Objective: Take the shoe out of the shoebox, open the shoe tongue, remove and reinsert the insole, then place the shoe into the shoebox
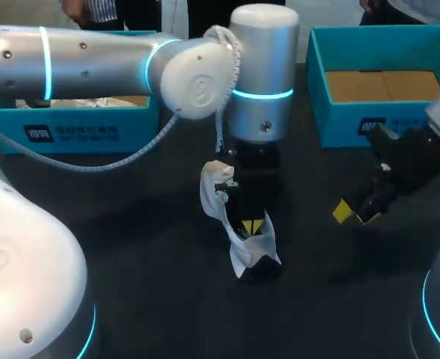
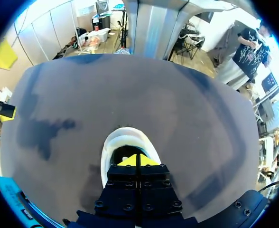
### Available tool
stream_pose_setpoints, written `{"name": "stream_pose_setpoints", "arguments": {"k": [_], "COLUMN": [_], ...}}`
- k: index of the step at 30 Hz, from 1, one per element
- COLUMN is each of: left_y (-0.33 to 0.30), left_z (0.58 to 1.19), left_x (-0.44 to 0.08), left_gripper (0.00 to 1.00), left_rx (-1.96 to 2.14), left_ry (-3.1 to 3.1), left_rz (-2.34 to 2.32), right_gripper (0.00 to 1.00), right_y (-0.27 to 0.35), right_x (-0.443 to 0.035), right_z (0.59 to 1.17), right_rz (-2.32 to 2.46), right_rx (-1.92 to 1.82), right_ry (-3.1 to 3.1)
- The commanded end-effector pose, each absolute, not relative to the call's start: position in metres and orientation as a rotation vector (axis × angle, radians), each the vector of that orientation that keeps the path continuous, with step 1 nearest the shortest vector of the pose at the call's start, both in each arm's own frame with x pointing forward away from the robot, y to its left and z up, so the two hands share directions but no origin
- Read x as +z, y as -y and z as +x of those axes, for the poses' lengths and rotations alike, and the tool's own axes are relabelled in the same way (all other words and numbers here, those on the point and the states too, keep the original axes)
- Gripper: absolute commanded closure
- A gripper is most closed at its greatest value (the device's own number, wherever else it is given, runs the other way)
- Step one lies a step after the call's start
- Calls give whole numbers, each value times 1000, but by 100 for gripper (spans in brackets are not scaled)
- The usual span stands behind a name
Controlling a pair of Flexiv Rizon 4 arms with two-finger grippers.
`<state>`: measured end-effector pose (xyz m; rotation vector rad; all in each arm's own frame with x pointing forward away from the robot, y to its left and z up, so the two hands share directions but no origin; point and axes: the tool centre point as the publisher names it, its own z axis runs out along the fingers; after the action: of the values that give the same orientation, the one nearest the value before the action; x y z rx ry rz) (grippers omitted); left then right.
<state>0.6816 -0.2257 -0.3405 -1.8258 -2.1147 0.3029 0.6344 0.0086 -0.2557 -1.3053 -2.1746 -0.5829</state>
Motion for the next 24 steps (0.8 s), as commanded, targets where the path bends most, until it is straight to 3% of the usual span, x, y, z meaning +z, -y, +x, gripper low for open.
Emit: {"name": "stream_pose_setpoints", "arguments": {"k": [1,24], "left_y": [231,216], "left_z": [684,674], "left_x": [-349,-371], "left_gripper": [100,100], "left_rx": [264,169], "left_ry": [2082,1986], "left_rz": [-1811,-1818], "right_gripper": [0,0], "right_y": [-6,9], "right_x": [-255,-253], "right_z": [632,628], "right_rz": [-1315,-1354], "right_rx": [-582,-555], "right_ry": [2176,2170]}}
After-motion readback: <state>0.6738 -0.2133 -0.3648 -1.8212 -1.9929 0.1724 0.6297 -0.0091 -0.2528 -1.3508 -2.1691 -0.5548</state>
